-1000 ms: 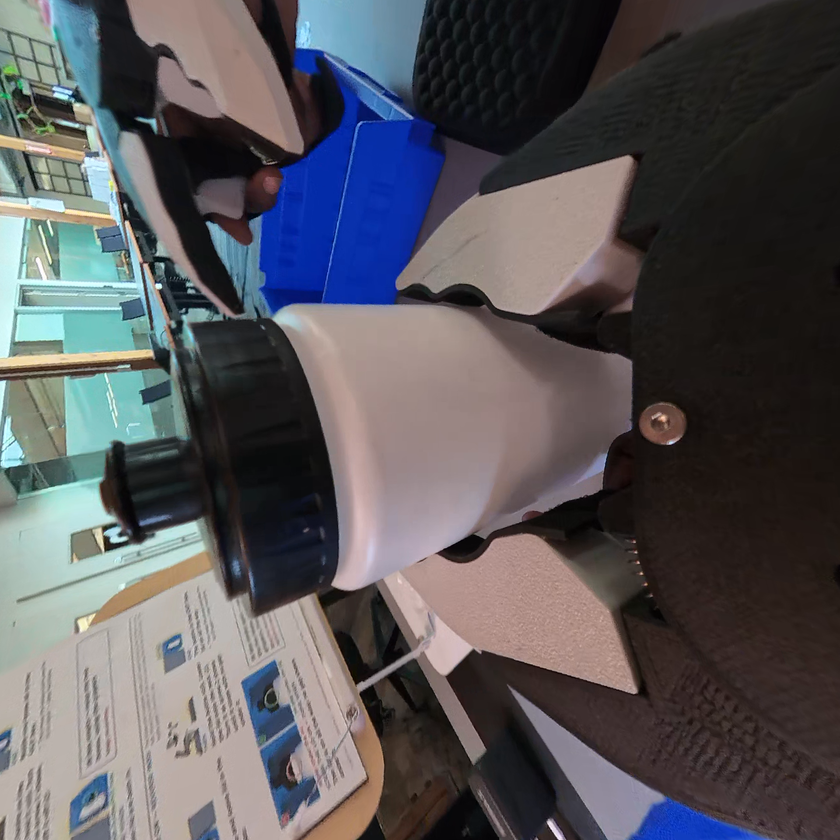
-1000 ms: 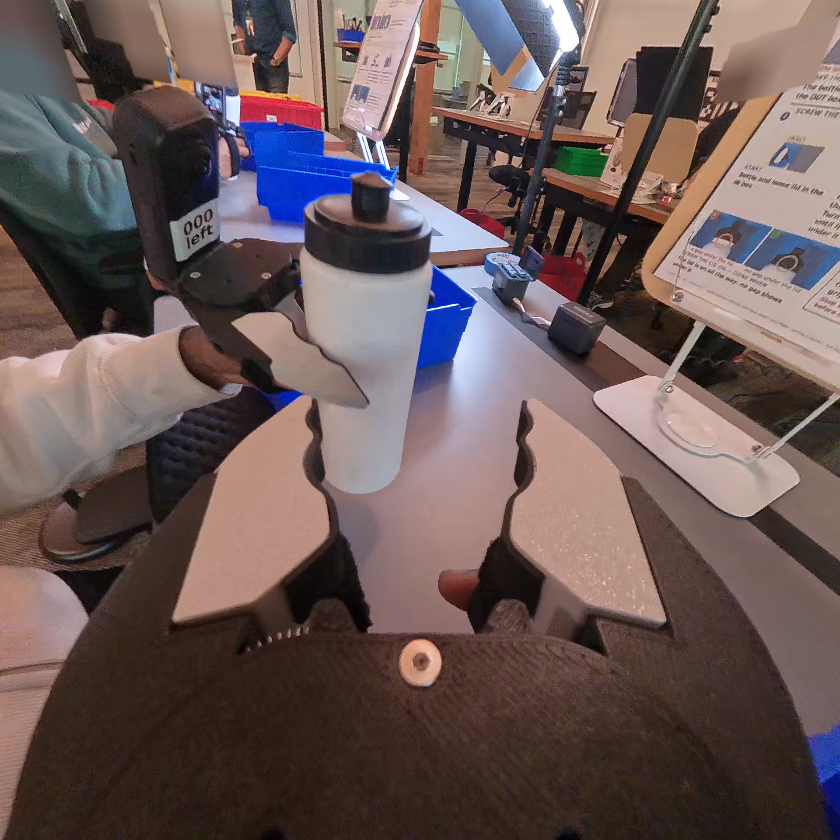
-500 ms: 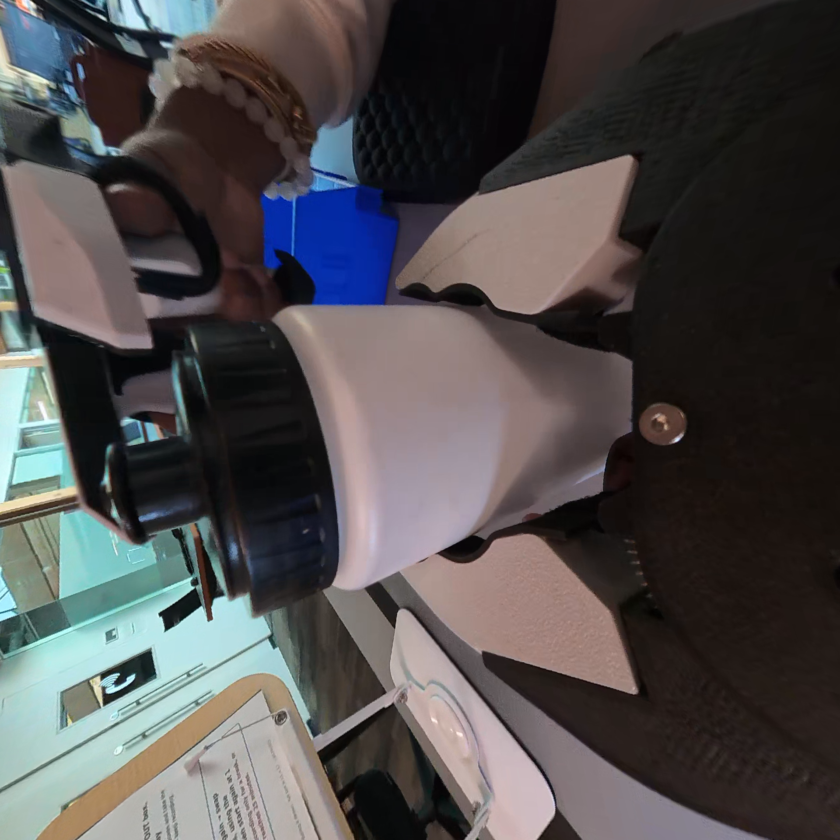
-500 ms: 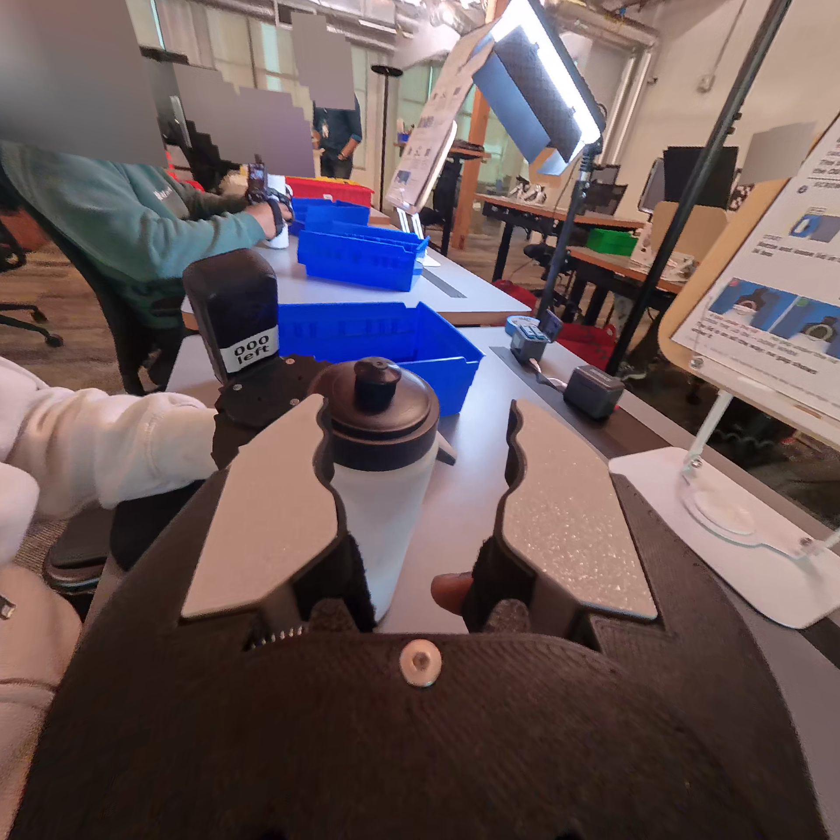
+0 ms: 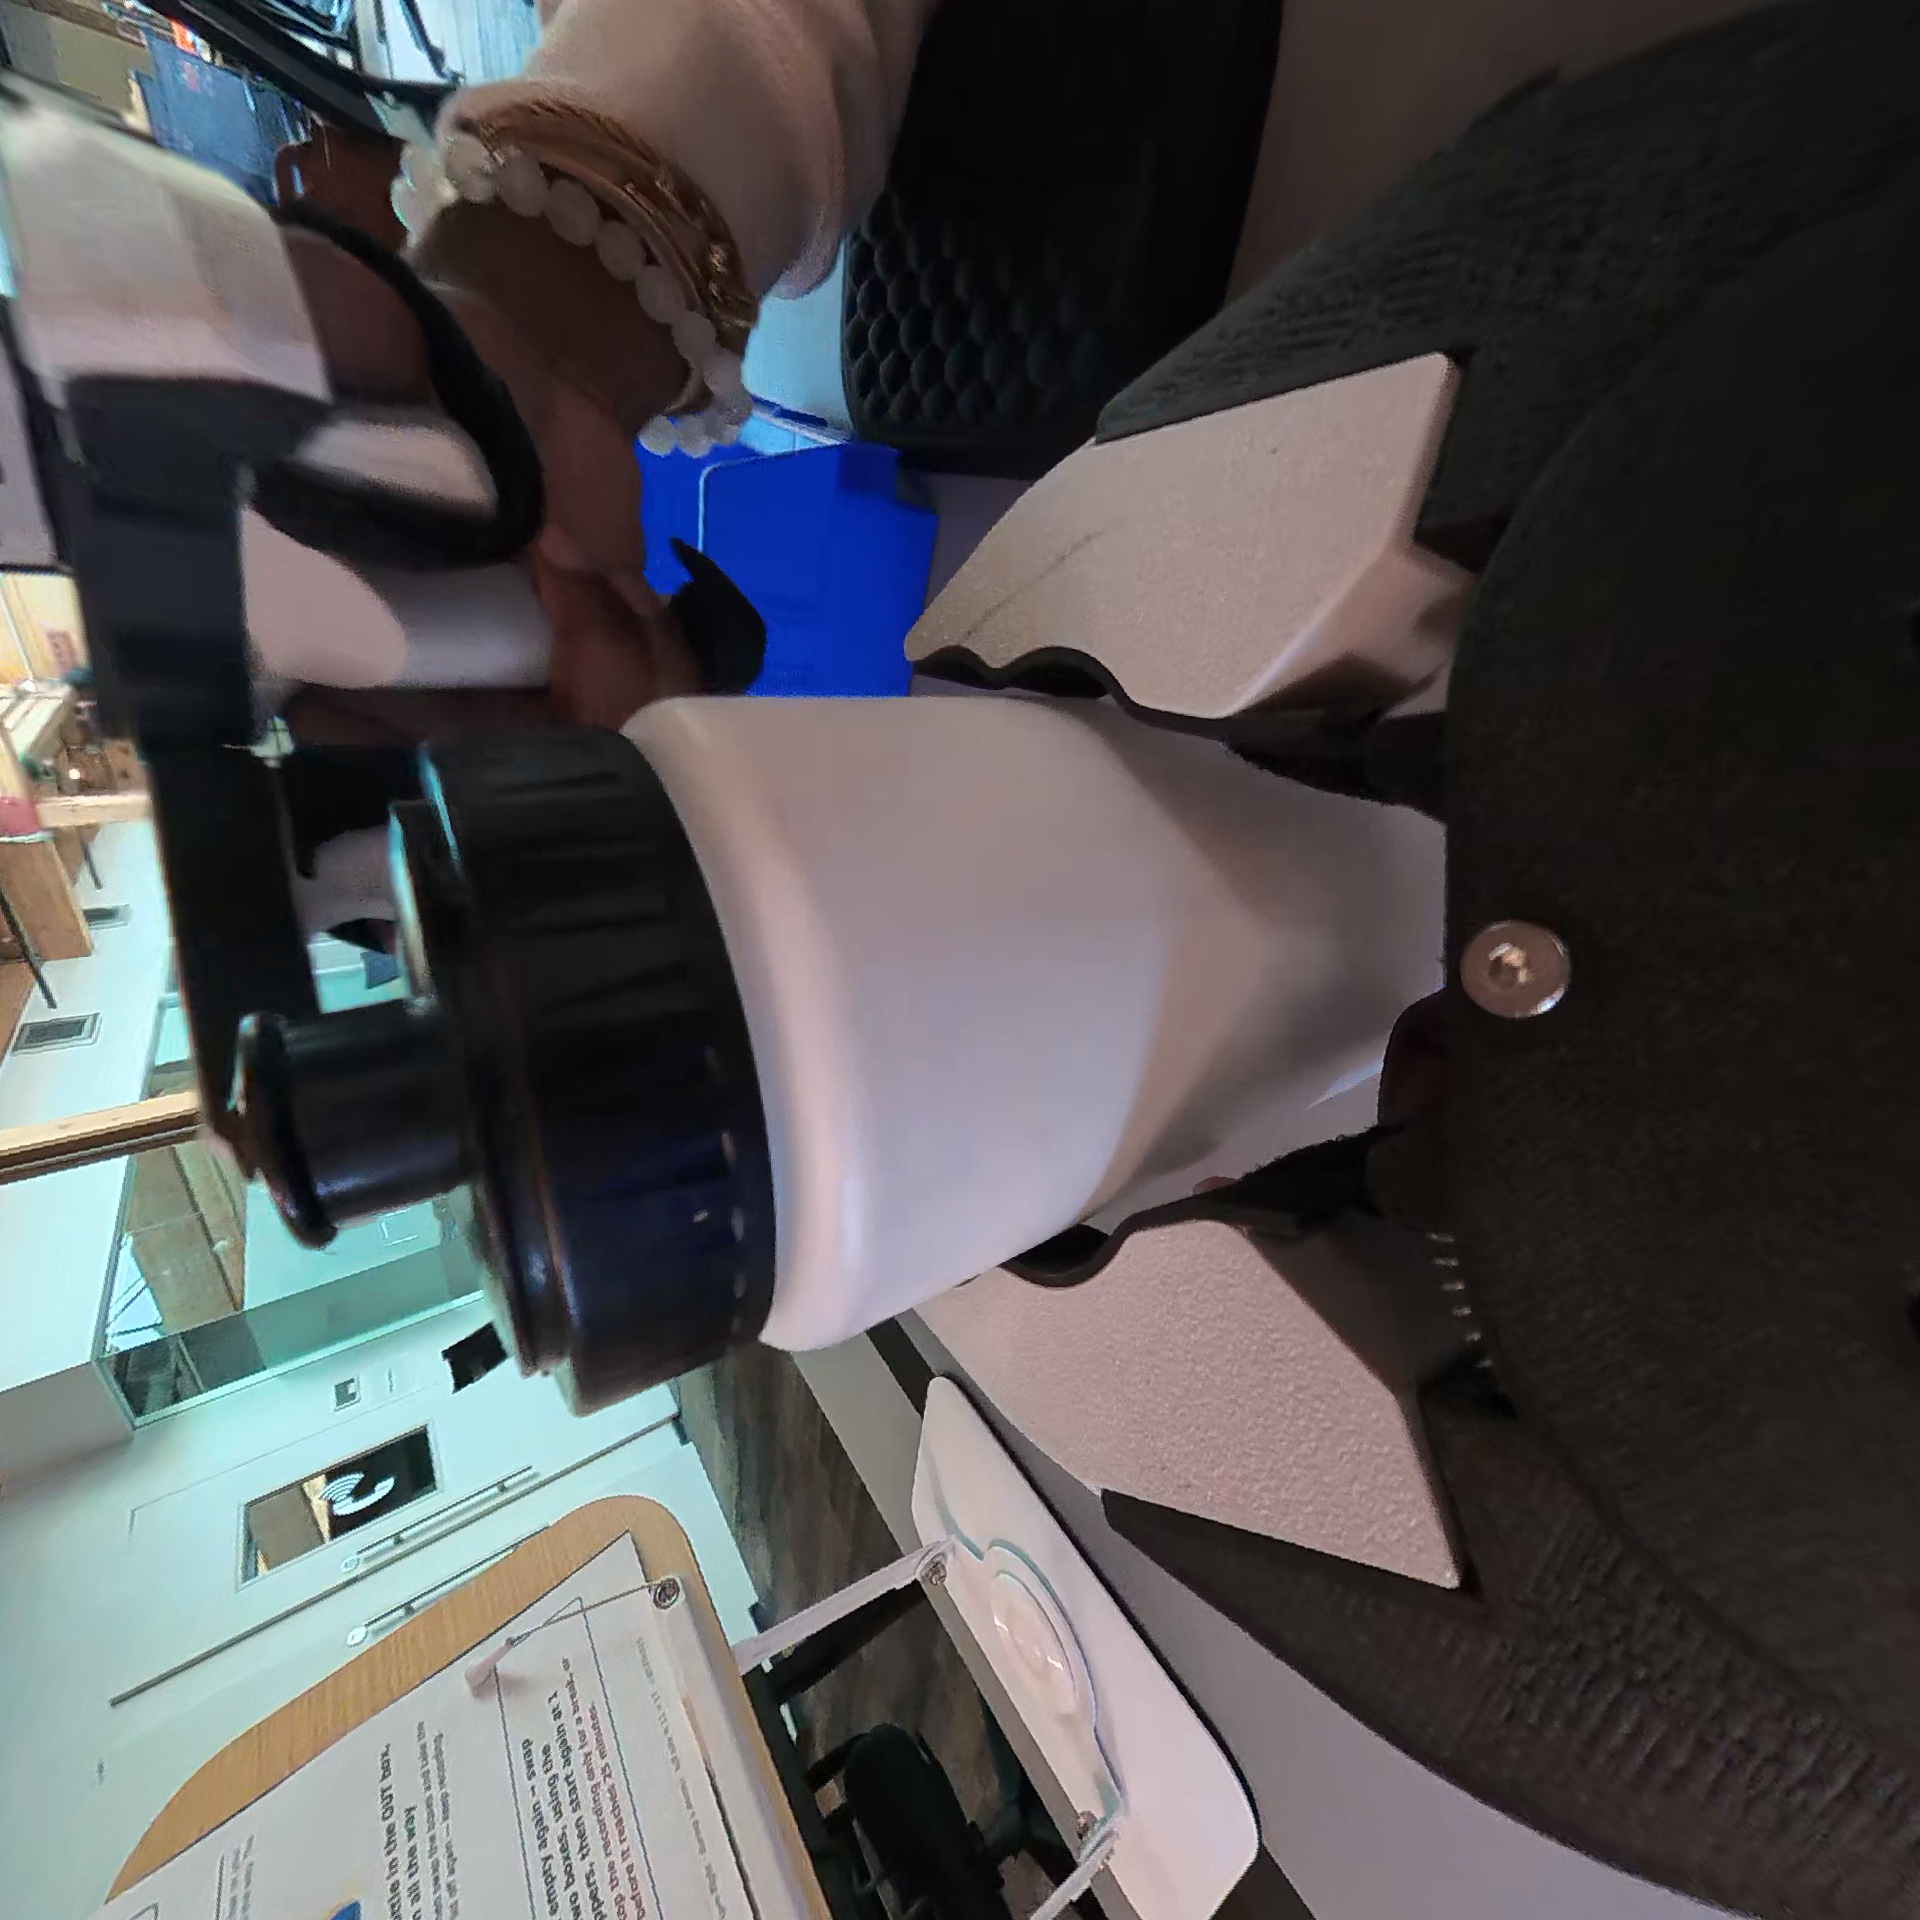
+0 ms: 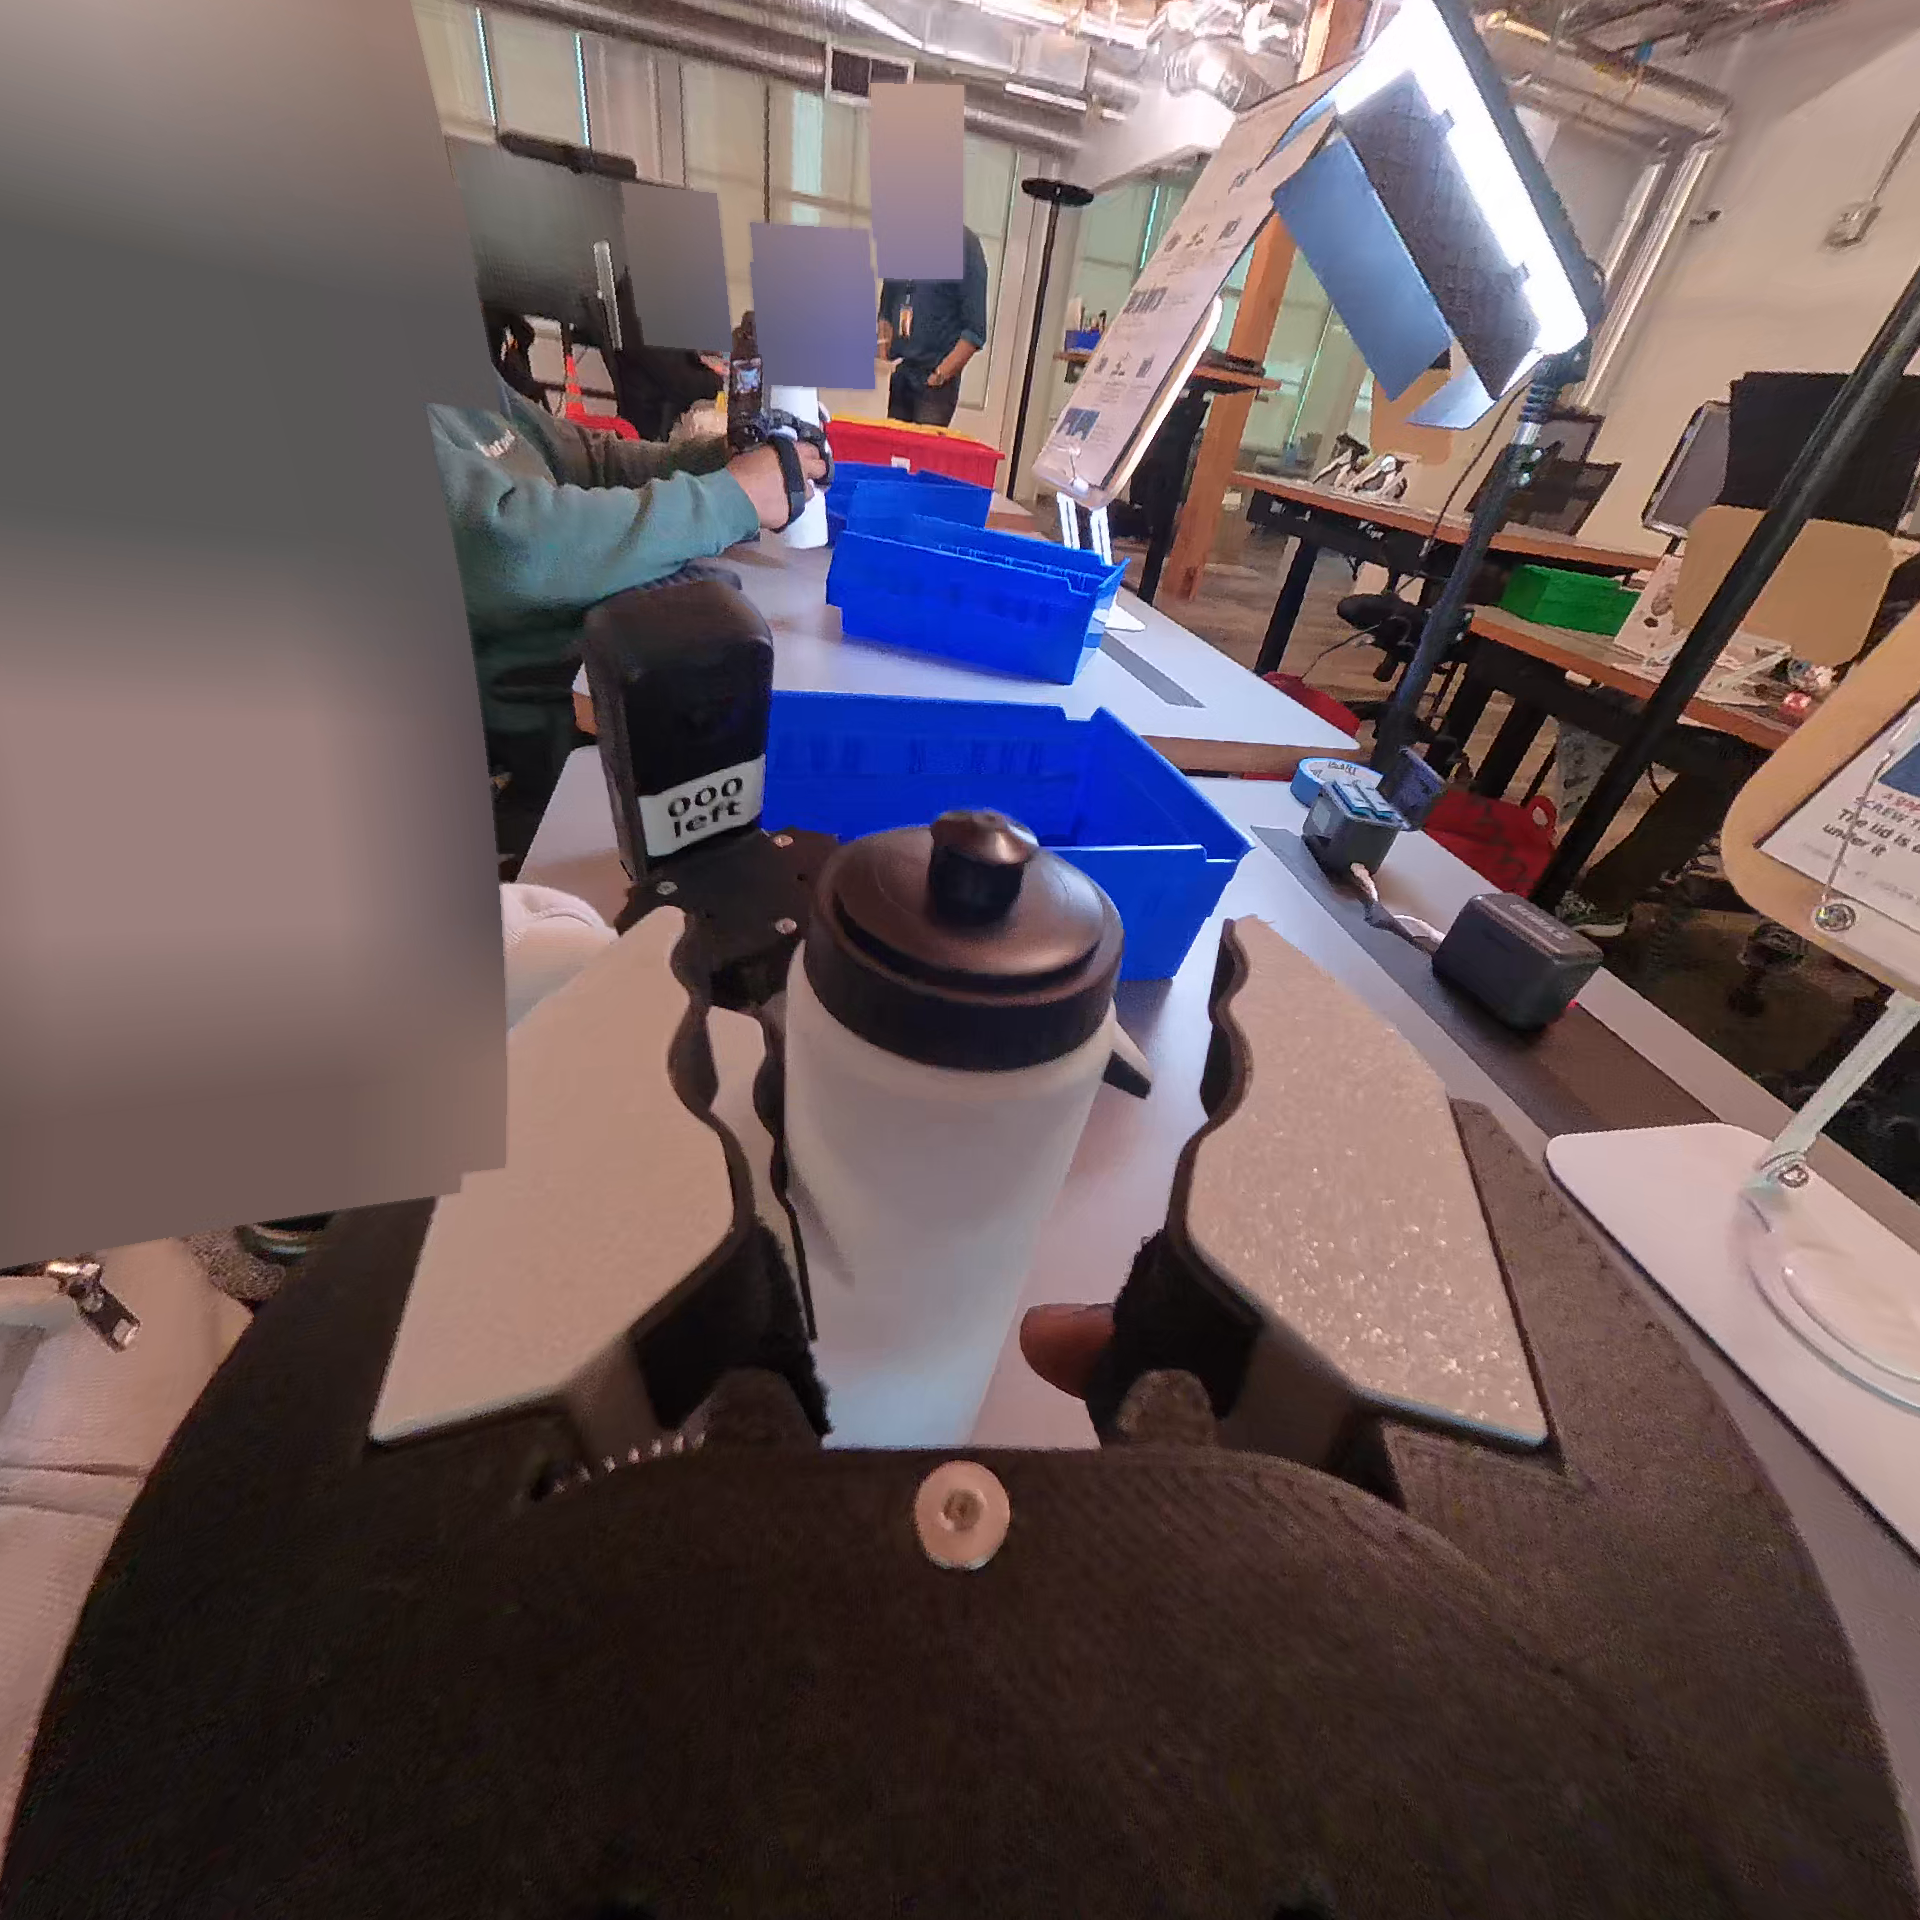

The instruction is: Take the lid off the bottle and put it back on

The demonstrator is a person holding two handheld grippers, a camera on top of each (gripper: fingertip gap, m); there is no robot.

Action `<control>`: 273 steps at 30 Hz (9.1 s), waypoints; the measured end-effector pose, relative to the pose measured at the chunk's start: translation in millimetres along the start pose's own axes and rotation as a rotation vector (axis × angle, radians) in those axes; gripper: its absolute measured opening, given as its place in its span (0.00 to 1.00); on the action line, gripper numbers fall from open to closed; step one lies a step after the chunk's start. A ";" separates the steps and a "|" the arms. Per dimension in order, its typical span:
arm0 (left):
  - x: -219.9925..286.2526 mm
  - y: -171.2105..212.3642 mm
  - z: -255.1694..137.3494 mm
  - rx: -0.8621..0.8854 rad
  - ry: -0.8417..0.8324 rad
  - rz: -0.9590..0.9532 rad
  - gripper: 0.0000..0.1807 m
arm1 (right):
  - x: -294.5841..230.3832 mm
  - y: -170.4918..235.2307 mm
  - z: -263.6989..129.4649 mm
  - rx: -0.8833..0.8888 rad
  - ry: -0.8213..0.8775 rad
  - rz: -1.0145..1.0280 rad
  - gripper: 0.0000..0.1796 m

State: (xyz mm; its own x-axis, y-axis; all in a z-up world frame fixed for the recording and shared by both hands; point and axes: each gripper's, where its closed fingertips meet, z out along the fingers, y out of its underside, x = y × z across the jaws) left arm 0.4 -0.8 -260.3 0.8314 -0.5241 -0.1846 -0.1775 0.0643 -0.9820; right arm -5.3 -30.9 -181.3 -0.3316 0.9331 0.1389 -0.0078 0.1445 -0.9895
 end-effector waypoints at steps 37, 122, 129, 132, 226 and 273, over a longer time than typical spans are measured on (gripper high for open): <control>29.0 31.5 10.3 -0.127 0.188 -0.070 0.57 | -7.8 16.4 26.0 -0.023 0.025 0.047 0.43; -11.7 39.9 11.1 -0.184 -0.081 -0.096 0.57 | 15.2 12.5 18.2 0.267 0.193 0.078 0.55; 34.5 30.4 7.9 -0.131 0.236 -0.061 0.56 | -11.4 5.9 11.8 0.291 -0.035 0.066 0.38; 73.6 24.5 -5.1 -0.101 0.501 -0.031 0.56 | -42.2 0.8 -0.8 0.351 -0.365 0.134 0.38; -31.2 33.9 4.5 -0.243 -0.327 0.249 0.56 | -1.7 -1.5 9.9 0.364 0.171 -0.036 0.47; 29.6 7.3 -0.3 -0.042 0.221 -0.073 0.56 | 0.9 -22.1 -16.1 0.473 -0.030 0.167 0.42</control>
State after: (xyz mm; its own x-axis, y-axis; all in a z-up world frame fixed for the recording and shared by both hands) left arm 23.5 -16.1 -272.9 0.7082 -0.6996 -0.0950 -0.1466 -0.0141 -0.9891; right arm 9.8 -27.9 -158.7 -0.3919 0.9199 -0.0175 -0.3770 -0.1779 -0.9090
